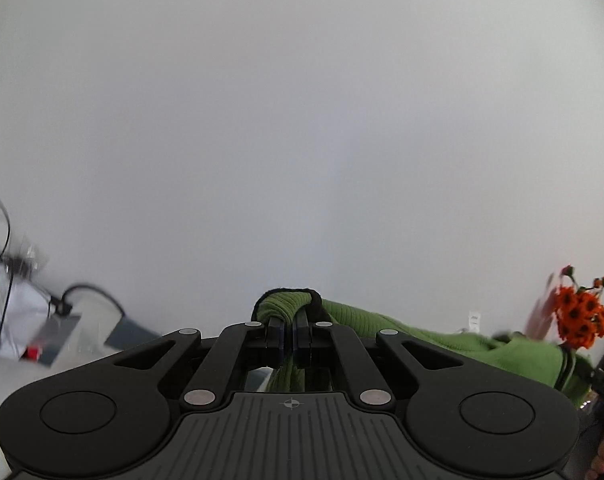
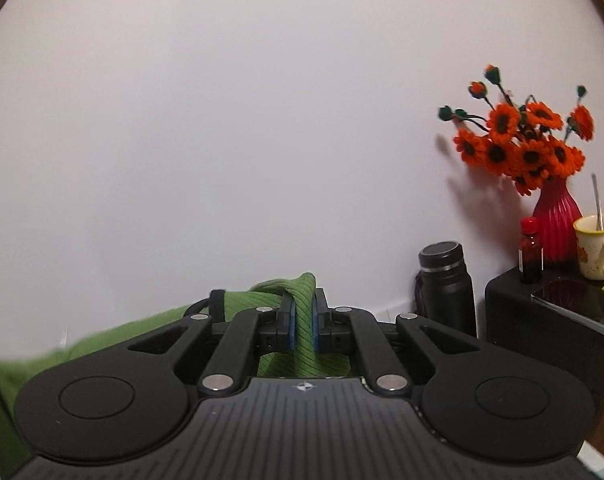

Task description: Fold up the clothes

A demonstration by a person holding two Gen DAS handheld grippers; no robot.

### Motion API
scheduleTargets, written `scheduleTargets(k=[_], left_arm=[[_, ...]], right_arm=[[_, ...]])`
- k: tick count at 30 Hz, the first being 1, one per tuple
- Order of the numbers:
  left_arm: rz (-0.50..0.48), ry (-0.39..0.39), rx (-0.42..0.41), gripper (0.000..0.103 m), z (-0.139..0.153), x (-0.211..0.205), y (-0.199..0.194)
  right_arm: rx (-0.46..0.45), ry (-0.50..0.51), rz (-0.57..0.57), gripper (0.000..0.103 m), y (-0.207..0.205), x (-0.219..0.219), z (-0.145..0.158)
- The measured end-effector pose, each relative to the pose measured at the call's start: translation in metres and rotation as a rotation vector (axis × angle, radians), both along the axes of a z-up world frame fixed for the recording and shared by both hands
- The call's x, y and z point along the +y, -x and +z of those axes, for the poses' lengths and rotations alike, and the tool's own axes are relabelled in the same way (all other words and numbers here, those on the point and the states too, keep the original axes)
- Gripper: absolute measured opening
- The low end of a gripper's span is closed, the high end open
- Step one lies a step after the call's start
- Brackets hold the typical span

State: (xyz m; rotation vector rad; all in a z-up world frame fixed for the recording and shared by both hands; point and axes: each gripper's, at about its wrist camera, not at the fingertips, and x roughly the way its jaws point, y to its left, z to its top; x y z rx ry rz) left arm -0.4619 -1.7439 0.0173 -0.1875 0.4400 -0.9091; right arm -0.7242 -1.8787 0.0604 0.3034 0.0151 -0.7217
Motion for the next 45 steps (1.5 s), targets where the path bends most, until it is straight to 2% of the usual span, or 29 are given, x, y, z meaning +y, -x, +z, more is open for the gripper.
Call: scheduleTargets(k=[3, 7, 11, 18, 23, 26, 27, 28, 29, 30, 31, 32, 33, 37, 38, 39, 40, 43, 45], left_arm=[[-0.029, -0.056, 0.047, 0.003, -0.016, -0.001, 0.004], [-0.061, -0.166, 0.141, 0.003, -0.054, -0.003, 0.009], [-0.084, -0.267, 0.224, 0.003, -0.094, -0.004, 0.014], [-0.07, -0.438, 0.249, 0.003, -0.164, -0.002, 0.006], [-0.079, -0.498, 0.281, 0.003, -0.184, 0.006, 0.006], [-0.082, -0.5, 0.301, 0.003, -0.184, 0.009, 0.007], [-0.087, -0.494, 0.306, 0.004, -0.182, 0.008, 0.006], [-0.093, -0.488, 0.311, 0.004, -0.18, 0.007, 0.006], [-0.099, -0.483, 0.316, 0.009, -0.177, 0.007, 0.005], [-0.104, -0.477, 0.321, 0.023, -0.175, 0.006, 0.005], [-0.101, -0.467, 0.322, 0.033, -0.173, 0.005, 0.005], [-0.096, -0.456, 0.322, 0.048, -0.17, 0.004, 0.005], [-0.1, -0.445, 0.317, 0.05, -0.168, 0.004, 0.006], [-0.122, -0.442, 0.301, 0.05, -0.162, -0.005, 0.009], [-0.125, -0.448, 0.301, 0.05, -0.163, -0.006, 0.01], [-0.128, -0.453, 0.301, 0.05, -0.163, -0.008, 0.011], [-0.131, -0.458, 0.301, 0.049, -0.164, -0.01, 0.012], [-0.121, -0.484, 0.306, 0.045, -0.17, -0.013, 0.012], [-0.11, -0.485, 0.326, 0.031, -0.174, -0.013, 0.01]], right_arm=[[0.102, -0.054, 0.035, 0.008, 0.004, 0.011, -0.022], [0.245, -0.164, 0.07, 0.008, 0.008, 0.024, -0.072], [0.347, -0.275, 0.102, 0.008, 0.008, 0.031, -0.113], [0.576, -0.358, 0.14, 0.008, -0.012, 0.028, -0.176], [0.718, -0.334, 0.226, 0.009, -0.019, 0.044, -0.184], [0.691, -0.326, 0.246, 0.017, -0.019, 0.044, -0.165], [0.653, -0.322, 0.261, 0.028, -0.019, 0.043, -0.154], [0.616, -0.317, 0.276, 0.044, -0.019, 0.042, -0.144], [0.581, -0.311, 0.295, 0.051, -0.021, 0.04, -0.135], [0.553, -0.304, 0.319, 0.055, -0.026, 0.039, -0.128], [0.538, -0.302, 0.34, 0.055, -0.032, 0.036, -0.125], [0.53, -0.304, 0.352, 0.055, -0.04, 0.034, -0.126], [0.526, -0.31, 0.358, 0.055, -0.048, 0.031, -0.128], [0.565, -0.366, 0.4, 0.052, -0.08, 0.027, -0.152], [0.577, -0.381, 0.41, 0.047, -0.085, 0.028, -0.158], [0.586, -0.391, 0.416, 0.033, -0.088, 0.029, -0.163], [0.589, -0.394, 0.418, 0.023, -0.088, 0.032, -0.165], [0.558, -0.393, 0.414, 0.012, -0.082, 0.037, -0.167], [0.534, -0.397, 0.408, 0.01, -0.076, 0.038, -0.165]])
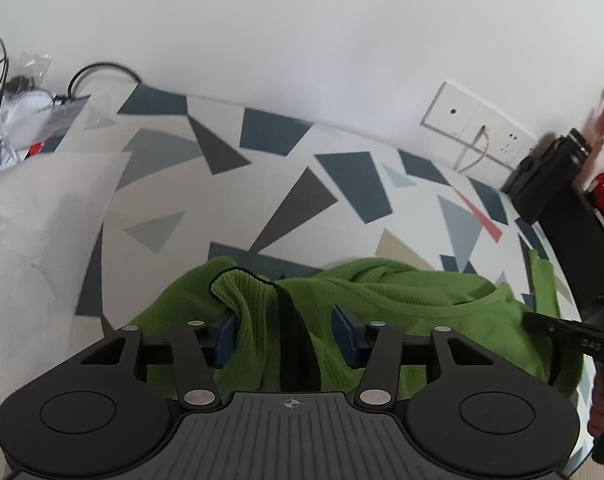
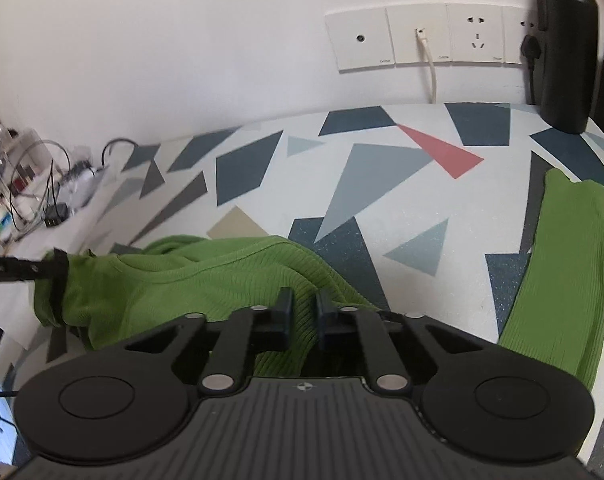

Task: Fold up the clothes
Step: 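Lay the sweater flat on the table, pulling it apart with both tools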

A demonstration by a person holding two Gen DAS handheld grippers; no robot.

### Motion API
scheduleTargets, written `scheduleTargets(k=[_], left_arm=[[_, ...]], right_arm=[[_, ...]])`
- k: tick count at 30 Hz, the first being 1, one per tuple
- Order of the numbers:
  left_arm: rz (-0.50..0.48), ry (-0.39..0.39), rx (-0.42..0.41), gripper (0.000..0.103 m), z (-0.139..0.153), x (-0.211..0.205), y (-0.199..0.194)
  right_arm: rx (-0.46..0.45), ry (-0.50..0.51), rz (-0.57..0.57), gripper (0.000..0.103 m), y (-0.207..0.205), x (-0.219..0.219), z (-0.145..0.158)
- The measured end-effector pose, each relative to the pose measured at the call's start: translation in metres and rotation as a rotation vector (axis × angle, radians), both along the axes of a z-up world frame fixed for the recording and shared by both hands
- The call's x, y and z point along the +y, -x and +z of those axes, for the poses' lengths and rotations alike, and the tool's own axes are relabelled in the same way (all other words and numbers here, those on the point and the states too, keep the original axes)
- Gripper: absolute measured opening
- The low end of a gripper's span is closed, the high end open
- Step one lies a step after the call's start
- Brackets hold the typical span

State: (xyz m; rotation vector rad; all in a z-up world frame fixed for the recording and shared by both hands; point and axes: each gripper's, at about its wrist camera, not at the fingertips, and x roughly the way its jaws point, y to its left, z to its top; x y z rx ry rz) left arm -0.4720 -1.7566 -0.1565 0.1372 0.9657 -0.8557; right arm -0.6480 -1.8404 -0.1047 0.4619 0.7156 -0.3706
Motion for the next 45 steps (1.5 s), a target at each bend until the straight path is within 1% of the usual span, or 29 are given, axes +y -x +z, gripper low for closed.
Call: scheduleTargets(k=[2, 5, 9, 12, 15, 17, 20, 23, 25, 28, 30, 33, 34, 37, 38, 39, 40, 42, 43, 45], left_arm=[[0.015, 0.001, 0.014, 0.022, -0.003, 0.001, -0.002], [0.029, 0.001, 0.009, 0.014, -0.002, 0.001, 0.0], [0.029, -0.014, -0.02, 0.012, 0.001, -0.002, 0.006], [0.014, -0.001, -0.034, 0.01, 0.004, -0.003, 0.009], [-0.005, 0.04, -0.062, 0.009, 0.011, 0.001, 0.01], [-0.028, 0.079, -0.101, 0.009, 0.02, 0.006, 0.012], [-0.104, 0.142, -0.183, 0.008, 0.036, 0.022, 0.016], [-0.203, 0.151, -0.242, 0.008, 0.036, 0.042, 0.026], [-0.263, 0.128, -0.245, 0.008, 0.026, 0.055, 0.035], [-0.336, 0.071, -0.219, 0.008, 0.005, 0.073, 0.047], [-0.353, 0.045, -0.181, 0.008, -0.009, 0.082, 0.051], [-0.344, 0.018, -0.106, 0.01, -0.028, 0.089, 0.049], [-0.336, 0.013, -0.079, 0.01, -0.033, 0.09, 0.047], [-0.331, -0.003, -0.04, 0.013, -0.042, 0.092, 0.042], [-0.329, -0.008, -0.028, 0.02, -0.044, 0.092, 0.04], [-0.333, -0.01, -0.032, 0.026, -0.044, 0.093, 0.04], [-0.339, -0.012, -0.039, 0.029, -0.042, 0.094, 0.04], [-0.347, 0.007, -0.083, 0.03, -0.033, 0.1, 0.043], [-0.354, 0.028, -0.104, 0.03, -0.026, 0.105, 0.044], [-0.367, 0.063, -0.14, 0.031, -0.012, 0.109, 0.048]], right_arm=[[-0.015, -0.006, -0.007, 0.008, 0.004, 0.0, 0.0], [-0.03, -0.017, -0.011, 0.006, 0.008, -0.002, 0.0], [-0.044, -0.03, -0.005, 0.005, 0.008, -0.006, -0.003], [-0.044, -0.027, -0.01, 0.005, 0.008, -0.005, -0.003], [-0.053, 0.001, -0.028, 0.004, 0.01, 0.002, 0.003], [-0.061, 0.026, -0.043, 0.004, 0.014, 0.01, 0.01], [-0.076, 0.073, -0.05, 0.004, 0.021, 0.029, 0.023], [-0.045, 0.119, -0.016, 0.004, 0.032, 0.056, 0.021], [-0.019, 0.148, 0.01, 0.004, 0.04, 0.074, 0.018], [0.031, 0.168, 0.036, 0.004, 0.051, 0.099, 0.008], [0.072, 0.153, 0.041, 0.004, 0.058, 0.113, -0.003], [0.127, 0.149, 0.042, 0.004, 0.064, 0.13, -0.018], [0.135, 0.146, 0.041, 0.004, 0.065, 0.132, -0.021], [0.16, 0.138, 0.038, 0.004, 0.067, 0.137, -0.029], [0.167, 0.137, 0.039, 0.004, 0.068, 0.138, -0.029], [0.172, 0.137, 0.043, 0.004, 0.068, 0.139, -0.027], [0.172, 0.137, 0.045, 0.005, 0.069, 0.139, -0.024], [0.161, 0.138, 0.041, 0.009, 0.073, 0.138, -0.015], [0.151, 0.138, 0.035, 0.01, 0.075, 0.137, -0.01], [0.1, 0.128, 0.004, 0.012, 0.081, 0.134, 0.004]])
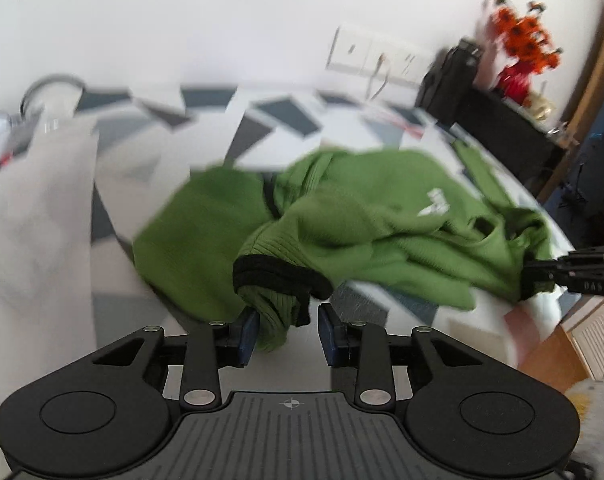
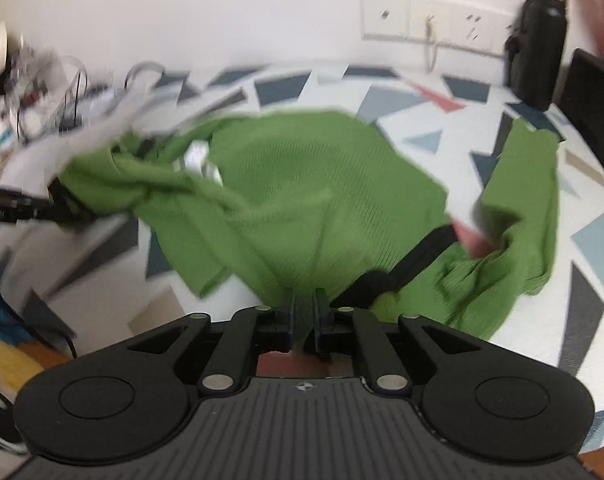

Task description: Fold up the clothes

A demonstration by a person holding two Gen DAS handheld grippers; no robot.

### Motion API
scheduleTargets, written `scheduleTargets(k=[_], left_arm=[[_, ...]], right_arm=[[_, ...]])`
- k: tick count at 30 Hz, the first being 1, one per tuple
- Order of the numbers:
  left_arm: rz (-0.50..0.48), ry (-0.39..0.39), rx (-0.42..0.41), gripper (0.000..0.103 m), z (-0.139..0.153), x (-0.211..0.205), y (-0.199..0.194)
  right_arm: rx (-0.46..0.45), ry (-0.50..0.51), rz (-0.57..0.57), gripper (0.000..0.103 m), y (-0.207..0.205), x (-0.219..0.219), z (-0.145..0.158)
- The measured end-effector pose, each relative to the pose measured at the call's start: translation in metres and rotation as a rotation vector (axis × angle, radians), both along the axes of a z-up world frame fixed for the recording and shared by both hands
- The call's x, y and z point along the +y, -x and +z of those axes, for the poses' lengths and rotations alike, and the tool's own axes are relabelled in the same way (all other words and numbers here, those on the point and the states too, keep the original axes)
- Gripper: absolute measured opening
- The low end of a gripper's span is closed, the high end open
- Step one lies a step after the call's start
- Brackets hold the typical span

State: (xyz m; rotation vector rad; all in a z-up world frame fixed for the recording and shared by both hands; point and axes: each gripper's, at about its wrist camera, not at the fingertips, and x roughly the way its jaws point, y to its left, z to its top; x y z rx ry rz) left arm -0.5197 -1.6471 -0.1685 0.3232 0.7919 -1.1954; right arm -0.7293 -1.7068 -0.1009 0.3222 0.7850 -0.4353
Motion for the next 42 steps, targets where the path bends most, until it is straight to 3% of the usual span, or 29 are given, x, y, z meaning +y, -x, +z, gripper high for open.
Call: scheduleTargets(k=[2, 4, 8, 11, 14, 16, 17, 18, 21, 25, 28, 30, 32, 36, 40, 41, 42], left_arm=[[-0.009, 0.036, -0.048, 0.036, 0.012, 0.003, 0.003], [-0.032, 0.075, -0.086, 0.04, 0.023, 0.001, 0.004], [-0.062, 0.092, -0.135, 0.053, 0.029, -0.014, 0.0], [-0.073, 0.069, -0.154, 0.053, 0.02, -0.031, -0.006], [-0.089, 0.047, -0.111, 0.041, 0.007, -0.045, -0.015], [-0.126, 0.051, -0.087, 0.022, 0.004, -0.046, -0.013], [-0.145, 0.053, -0.076, 0.006, 0.003, -0.046, -0.011], [-0.164, 0.055, -0.065, 0.006, 0.002, -0.047, -0.009], [-0.285, 0.038, -0.05, 0.006, -0.002, -0.039, 0.009], [-0.419, -0.067, -0.016, 0.006, -0.02, -0.031, 0.028], [-0.455, -0.082, -0.015, 0.015, -0.023, -0.026, 0.033], [-0.442, -0.046, -0.062, 0.048, -0.015, -0.024, 0.033], [-0.425, -0.008, -0.113, 0.052, -0.008, -0.021, 0.033], [-0.36, 0.011, -0.112, 0.052, -0.005, -0.03, 0.018], [-0.323, -0.006, -0.084, 0.042, -0.013, -0.041, 0.013], [-0.323, -0.014, -0.08, 0.032, -0.017, -0.046, 0.014], [-0.337, -0.013, -0.077, 0.016, -0.018, -0.048, 0.017]], right_arm=[[-0.056, -0.003, -0.035, 0.019, 0.006, -0.005, 0.013], [-0.099, -0.003, -0.085, 0.033, 0.009, -0.011, 0.02], [-0.122, -0.039, -0.203, 0.04, 0.005, -0.033, 0.012], [-0.102, -0.128, -0.257, 0.04, -0.002, -0.05, -0.01], [-0.075, -0.181, -0.277, 0.04, -0.007, -0.056, -0.026], [-0.075, -0.169, -0.256, 0.031, -0.007, -0.051, -0.027], [-0.081, -0.161, -0.229, 0.024, -0.006, -0.047, -0.026], [-0.085, -0.149, -0.205, 0.017, -0.005, -0.042, -0.024], [-0.078, -0.11, -0.135, 0.015, 0.0, -0.027, -0.019], [-0.023, -0.086, -0.055, 0.014, 0.006, -0.01, -0.021], [0.028, -0.059, -0.021, 0.014, 0.009, 0.001, -0.025], [0.044, -0.037, -0.014, 0.014, 0.011, 0.006, -0.026], [0.049, -0.02, -0.02, 0.015, 0.011, 0.007, -0.025], [0.03, -0.008, -0.06, 0.021, 0.009, 0.004, -0.024], [0.01, -0.01, -0.09, 0.031, 0.005, 0.0, -0.027], [0.008, -0.014, -0.096, 0.031, 0.004, 0.0, -0.028], [0.006, -0.017, -0.1, 0.032, 0.003, 0.0, -0.029]])
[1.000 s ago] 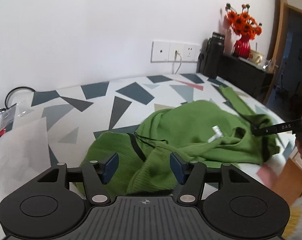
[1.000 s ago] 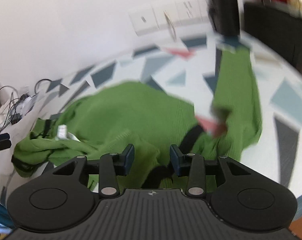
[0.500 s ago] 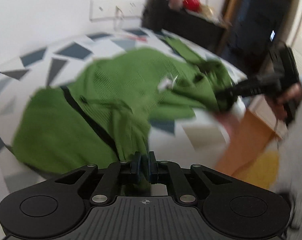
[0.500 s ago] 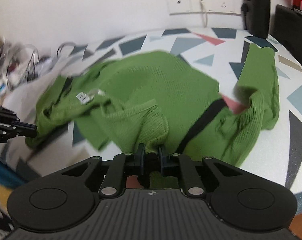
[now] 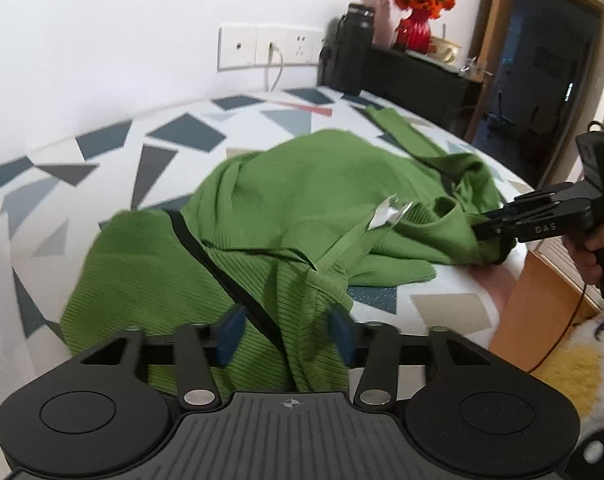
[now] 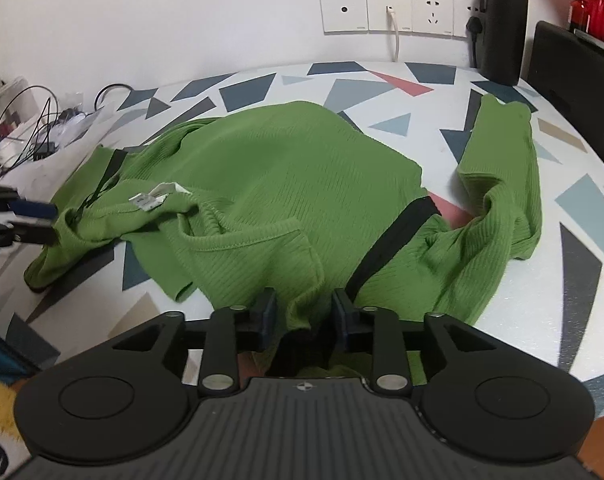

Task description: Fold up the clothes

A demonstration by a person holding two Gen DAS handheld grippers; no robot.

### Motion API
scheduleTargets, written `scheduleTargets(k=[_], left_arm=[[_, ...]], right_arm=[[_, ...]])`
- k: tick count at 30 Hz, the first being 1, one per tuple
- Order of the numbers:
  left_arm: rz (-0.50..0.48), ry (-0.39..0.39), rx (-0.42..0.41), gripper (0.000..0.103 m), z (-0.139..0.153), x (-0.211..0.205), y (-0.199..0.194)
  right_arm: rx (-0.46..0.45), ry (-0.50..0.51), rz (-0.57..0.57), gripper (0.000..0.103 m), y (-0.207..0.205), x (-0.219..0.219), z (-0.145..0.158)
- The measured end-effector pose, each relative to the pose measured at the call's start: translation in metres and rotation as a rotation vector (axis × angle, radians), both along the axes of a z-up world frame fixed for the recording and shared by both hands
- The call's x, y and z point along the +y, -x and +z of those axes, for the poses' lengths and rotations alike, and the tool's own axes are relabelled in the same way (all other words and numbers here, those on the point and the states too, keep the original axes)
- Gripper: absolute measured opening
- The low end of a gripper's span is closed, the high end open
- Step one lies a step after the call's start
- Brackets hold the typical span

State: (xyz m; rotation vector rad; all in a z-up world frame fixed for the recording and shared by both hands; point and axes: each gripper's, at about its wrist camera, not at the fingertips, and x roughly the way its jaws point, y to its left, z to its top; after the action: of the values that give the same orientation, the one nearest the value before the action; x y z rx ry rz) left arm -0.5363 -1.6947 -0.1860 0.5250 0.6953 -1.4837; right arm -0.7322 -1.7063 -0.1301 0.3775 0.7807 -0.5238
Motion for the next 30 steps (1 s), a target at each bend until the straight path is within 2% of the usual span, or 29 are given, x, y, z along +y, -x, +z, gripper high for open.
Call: scheduleTargets(k=[2, 4, 7, 10, 12, 14, 16, 19, 20, 22, 25, 27, 30], left_arm=[[-0.035, 0.004, 0.006, 0.006, -0.001, -0.002, 0.006], [-0.104, 0.012, 0.025, 0.005, 0.003, 0.001, 0.017], [-0.177, 0.0, 0.05, 0.006, 0.005, 0.006, 0.028], [-0.138, -0.03, 0.03, 0.018, -0.002, 0.008, 0.025], [-0.09, -0.027, 0.021, 0.037, -0.005, 0.012, 0.018], [-0.069, -0.017, 0.016, 0.043, -0.004, 0.015, 0.015], [-0.061, -0.021, 0.013, 0.046, -0.005, 0.015, 0.014], [-0.081, -0.036, -0.005, 0.046, -0.007, 0.011, 0.02], [-0.091, -0.04, -0.016, 0.046, -0.008, 0.009, 0.022], [-0.107, -0.047, -0.05, 0.045, -0.009, 0.009, 0.028], [-0.118, -0.029, -0.067, 0.048, -0.004, 0.013, 0.034], [-0.128, -0.019, -0.094, 0.057, -0.001, 0.017, 0.04], [-0.15, -0.027, -0.113, 0.057, -0.003, 0.02, 0.045]], right_arm=[[-0.005, -0.003, 0.002, 0.031, -0.001, 0.001, -0.001], [-0.007, -0.002, 0.017, 0.021, -0.001, 0.002, 0.0], [-0.007, 0.002, 0.046, 0.018, 0.003, 0.005, 0.004], [0.007, 0.013, 0.042, 0.018, 0.006, 0.007, 0.005], [0.008, 0.025, 0.019, 0.021, 0.007, 0.007, 0.005], [0.003, 0.033, 0.004, 0.025, 0.006, 0.004, 0.005], [-0.002, 0.032, -0.011, 0.034, 0.004, 0.001, 0.003], [-0.003, -0.009, -0.018, 0.035, 0.0, -0.007, -0.003], [-0.006, -0.016, -0.011, 0.034, -0.001, -0.007, -0.004], [-0.014, -0.015, 0.021, 0.015, 0.0, -0.003, -0.002], [-0.016, 0.025, 0.045, 0.013, 0.006, 0.003, 0.003], [-0.016, 0.031, 0.037, 0.013, 0.01, 0.003, 0.004], [-0.011, 0.015, 0.017, 0.014, 0.012, 0.001, 0.003]])
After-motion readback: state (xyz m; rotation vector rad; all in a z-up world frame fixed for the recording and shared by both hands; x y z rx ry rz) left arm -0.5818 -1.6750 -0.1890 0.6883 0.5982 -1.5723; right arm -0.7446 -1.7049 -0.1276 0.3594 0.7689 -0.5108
